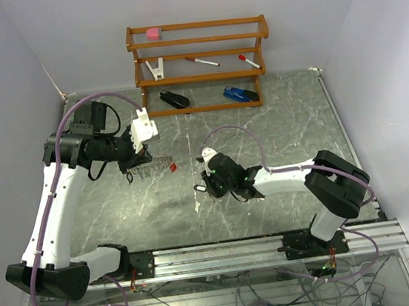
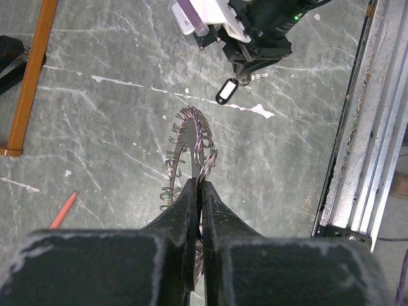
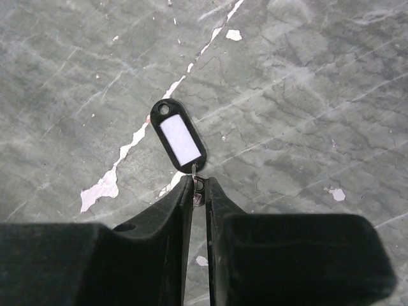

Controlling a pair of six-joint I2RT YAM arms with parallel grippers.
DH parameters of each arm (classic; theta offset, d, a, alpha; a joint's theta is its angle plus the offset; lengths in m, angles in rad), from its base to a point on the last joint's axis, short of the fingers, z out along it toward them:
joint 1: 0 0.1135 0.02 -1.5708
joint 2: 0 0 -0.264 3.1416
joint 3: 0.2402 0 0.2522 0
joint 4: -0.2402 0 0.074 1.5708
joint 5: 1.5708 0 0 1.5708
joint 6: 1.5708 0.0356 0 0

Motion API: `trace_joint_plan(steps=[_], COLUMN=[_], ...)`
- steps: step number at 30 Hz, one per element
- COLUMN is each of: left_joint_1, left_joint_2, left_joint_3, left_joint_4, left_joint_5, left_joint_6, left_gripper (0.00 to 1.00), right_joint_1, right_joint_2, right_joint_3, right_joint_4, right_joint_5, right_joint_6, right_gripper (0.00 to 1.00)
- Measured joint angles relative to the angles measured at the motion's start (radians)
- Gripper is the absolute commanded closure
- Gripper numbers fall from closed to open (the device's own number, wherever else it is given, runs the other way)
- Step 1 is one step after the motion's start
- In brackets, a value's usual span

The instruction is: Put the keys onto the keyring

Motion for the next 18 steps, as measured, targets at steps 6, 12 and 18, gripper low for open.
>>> trace_joint_plan(steps=[6,12,18], left_joint_1=[0.0,0.0,0.0], left_joint_2=[0.0,0.001,0.002], left_joint_3=[0.0,0.004,0.013], left_joint_4=[-0.001,-0.003,-0.002], left_joint_5=[0.0,-0.001,-0.006], left_joint_6=[0.004,0.005,0.005], left_gripper=[0.93,0.93,0.93], right_joint_1=[-0.006,-0.009,-0.01], right_joint_2=[0.008,0.007,-0.058], right_joint_3=[-0.002,-0.01,-0.034], right_joint_4=[0.009,0.029,0.017], right_joint_5=[0.0,0.005,0.019], right_joint_6=[-0.003,-0.007,-0.011], right_gripper=[1.0,1.0,1.0])
